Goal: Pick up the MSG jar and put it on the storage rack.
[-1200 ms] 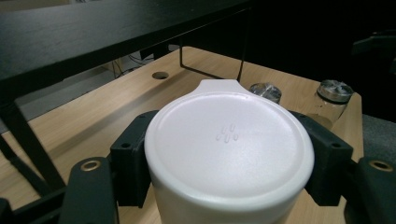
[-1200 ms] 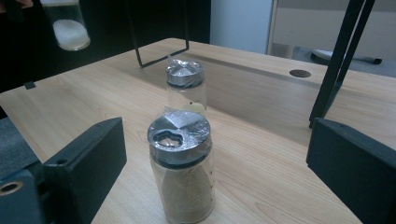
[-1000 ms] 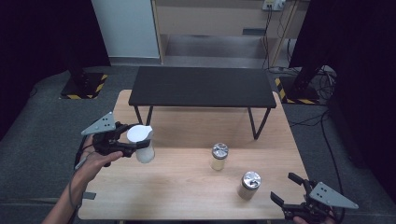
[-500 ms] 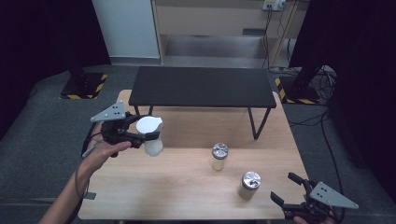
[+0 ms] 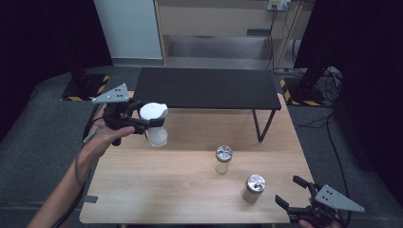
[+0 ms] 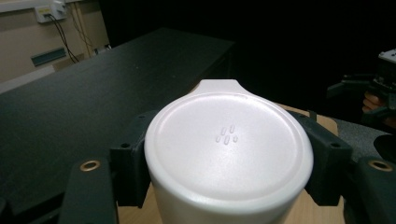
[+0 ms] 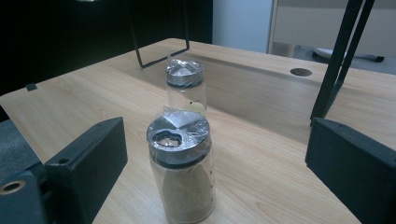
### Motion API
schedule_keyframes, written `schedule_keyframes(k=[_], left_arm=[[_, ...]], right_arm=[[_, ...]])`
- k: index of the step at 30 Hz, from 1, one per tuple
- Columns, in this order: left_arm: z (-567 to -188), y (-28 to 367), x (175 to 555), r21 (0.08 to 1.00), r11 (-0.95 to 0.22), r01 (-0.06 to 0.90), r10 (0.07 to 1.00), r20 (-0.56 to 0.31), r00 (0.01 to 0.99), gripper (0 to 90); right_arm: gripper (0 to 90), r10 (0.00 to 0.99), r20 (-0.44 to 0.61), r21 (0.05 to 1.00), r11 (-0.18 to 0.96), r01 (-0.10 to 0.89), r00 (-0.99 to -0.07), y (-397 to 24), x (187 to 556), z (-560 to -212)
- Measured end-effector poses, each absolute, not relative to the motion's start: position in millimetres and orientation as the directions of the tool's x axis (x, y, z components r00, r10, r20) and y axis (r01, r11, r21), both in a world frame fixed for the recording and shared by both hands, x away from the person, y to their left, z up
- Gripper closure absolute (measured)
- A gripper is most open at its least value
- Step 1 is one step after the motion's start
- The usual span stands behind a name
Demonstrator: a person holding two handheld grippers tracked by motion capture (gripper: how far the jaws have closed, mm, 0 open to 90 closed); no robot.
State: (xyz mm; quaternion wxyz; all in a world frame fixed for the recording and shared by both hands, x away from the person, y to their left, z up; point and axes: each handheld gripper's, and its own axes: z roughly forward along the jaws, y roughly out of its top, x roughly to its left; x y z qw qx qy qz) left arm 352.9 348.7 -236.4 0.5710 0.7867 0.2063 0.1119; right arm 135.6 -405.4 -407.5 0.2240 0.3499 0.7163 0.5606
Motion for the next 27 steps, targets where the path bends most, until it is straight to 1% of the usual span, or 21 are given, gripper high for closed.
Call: schedule_keyframes(k=[16, 27], left_arm=[[-199, 343, 374, 0.953, -0.241, 0.183, 0.516, -0.034, 0.856, 29.8], [-182, 329, 390, 0.948, -0.247, 0.201, 0.607, -0.010, 0.794, 29.8]], right_arm=[[6.1, 0.749, 0.079, 0.961, 0.119, 0.251, -0.658, -407, 136, -409], [6.1, 0.745, 0.087, 0.960, 0.114, 0.256, -0.661, -408, 137, -409]])
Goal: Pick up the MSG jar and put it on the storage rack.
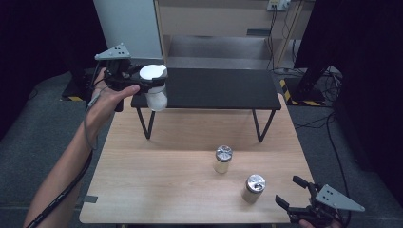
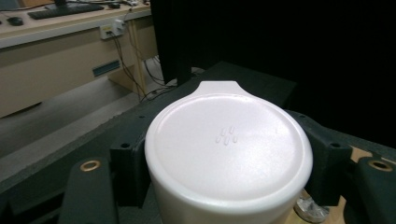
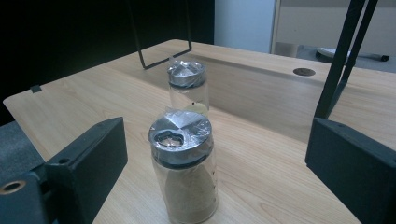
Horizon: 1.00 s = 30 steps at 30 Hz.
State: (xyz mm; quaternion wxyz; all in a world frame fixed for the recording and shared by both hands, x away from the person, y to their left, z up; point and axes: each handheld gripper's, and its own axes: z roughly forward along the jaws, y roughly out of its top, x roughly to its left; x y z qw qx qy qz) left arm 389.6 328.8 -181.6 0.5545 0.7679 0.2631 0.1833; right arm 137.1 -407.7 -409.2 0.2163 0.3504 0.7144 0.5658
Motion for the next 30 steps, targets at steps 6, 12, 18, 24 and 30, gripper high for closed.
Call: schedule_keyframes(k=[6, 12, 18, 24, 30], left_arm=[[-176, 319, 400, 0.946, -0.247, 0.209, 0.636, -0.005, 0.772, 29.8], [-177, 312, 410, 0.950, -0.230, 0.212, 0.652, -0.011, 0.758, 29.8], [-182, 305, 420, 0.952, -0.210, 0.225, 0.680, -0.023, 0.732, 29.8], [-188, 299, 427, 0.954, -0.192, 0.230, 0.714, -0.025, 0.700, 29.8], [-193, 292, 431, 0.954, -0.174, 0.242, 0.760, -0.027, 0.650, 29.8]], right_arm=[[6.1, 0.744, 0.089, 0.960, 0.113, 0.256, -0.662, -408, 137, -409], [6.1, 0.745, 0.092, 0.961, 0.109, 0.256, -0.661, -409, 137, -410], [6.1, 0.744, 0.094, 0.961, 0.105, 0.255, -0.661, -410, 137, -410], [6.1, 0.745, 0.097, 0.961, 0.102, 0.256, -0.660, -411, 138, -411], [6.1, 0.745, 0.101, 0.961, 0.099, 0.259, -0.660, -411, 138, -411]])
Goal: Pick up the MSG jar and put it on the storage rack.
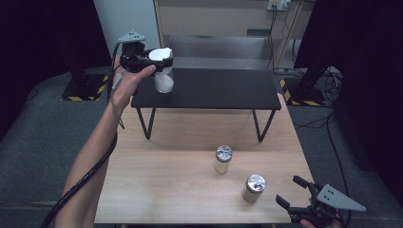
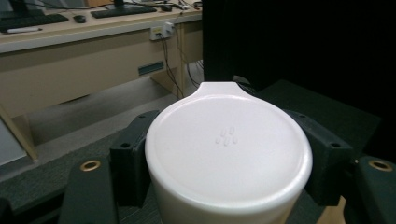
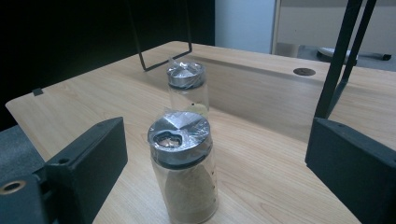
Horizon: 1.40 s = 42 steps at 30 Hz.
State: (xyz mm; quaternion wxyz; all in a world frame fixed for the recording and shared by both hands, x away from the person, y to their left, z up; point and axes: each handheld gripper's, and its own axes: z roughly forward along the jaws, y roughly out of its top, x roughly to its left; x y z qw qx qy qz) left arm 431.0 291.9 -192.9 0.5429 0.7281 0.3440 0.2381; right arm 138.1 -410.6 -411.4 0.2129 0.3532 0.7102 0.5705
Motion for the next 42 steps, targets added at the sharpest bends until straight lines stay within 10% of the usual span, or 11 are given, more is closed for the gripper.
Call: schedule_keyframes(k=[42], left_arm=[[-218, 285, 444, 0.945, -0.172, 0.278, 0.805, -0.027, 0.592, 29.8]], right_arm=[[6.1, 0.745, 0.119, 0.961, 0.080, 0.264, -0.657, -413, 138, -414]])
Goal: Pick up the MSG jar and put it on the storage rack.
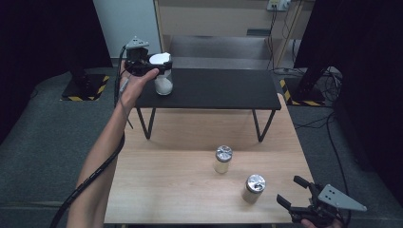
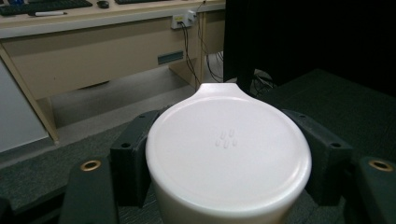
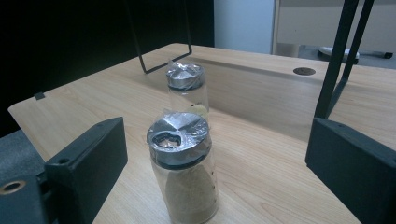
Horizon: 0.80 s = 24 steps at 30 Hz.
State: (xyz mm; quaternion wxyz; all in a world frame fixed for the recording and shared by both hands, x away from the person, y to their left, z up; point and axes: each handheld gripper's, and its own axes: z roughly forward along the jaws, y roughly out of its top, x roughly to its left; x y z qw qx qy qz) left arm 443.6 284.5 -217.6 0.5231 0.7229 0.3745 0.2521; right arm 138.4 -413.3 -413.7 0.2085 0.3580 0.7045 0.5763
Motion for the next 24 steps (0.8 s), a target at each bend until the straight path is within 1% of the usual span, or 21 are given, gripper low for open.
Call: schedule_keyframes(k=[6, 12, 13, 14, 17, 20, 22, 23, 24], left_arm=[[-219, 282, 442, 0.947, -0.191, 0.260, 0.802, -0.002, 0.598, 29.7], [-221, 281, 441, 0.949, -0.189, 0.251, 0.801, 0.002, 0.598, 28.6], [-223, 282, 440, 0.957, -0.159, 0.242, 0.798, -0.019, 0.602, 25.8], [-223, 282, 440, 0.958, -0.151, 0.244, 0.798, -0.028, 0.602, 21.1], [-221, 278, 437, 0.965, -0.140, 0.222, 0.806, -0.019, 0.591, 9.7], [-217, 277, 434, 0.968, -0.141, 0.209, 0.806, -0.011, 0.592, 6.2], [-213, 278, 431, 0.972, -0.142, 0.189, 0.803, 0.001, 0.596, 5.8], [-209, 279, 428, 0.977, -0.138, 0.164, 0.800, 0.012, 0.600, 5.8], [-209, 279, 428, 0.977, -0.138, 0.164, 0.800, 0.012, 0.600, 5.8]], right_arm=[[6.1, 0.744, 0.119, 0.961, 0.080, 0.265, -0.657, -413, 138, -414], [6.1, 0.744, 0.118, 0.961, 0.080, 0.263, -0.657, -413, 138, -414], [6.1, 0.745, 0.119, 0.961, 0.079, 0.265, -0.657, -413, 138, -414], [6.1, 0.744, 0.117, 0.961, 0.081, 0.263, -0.657, -413, 138, -414], [6.1, 0.745, 0.117, 0.962, 0.081, 0.263, -0.656, -413, 138, -413], [6.1, 0.746, 0.117, 0.961, 0.081, 0.264, -0.655, -413, 138, -413], [6.1, 0.746, 0.118, 0.961, 0.081, 0.265, -0.656, -413, 138, -413], [6.1, 0.746, 0.117, 0.961, 0.082, 0.265, -0.656, -413, 138, -413], [6.1, 0.746, 0.117, 0.961, 0.082, 0.265, -0.656, -413, 138, -413]])
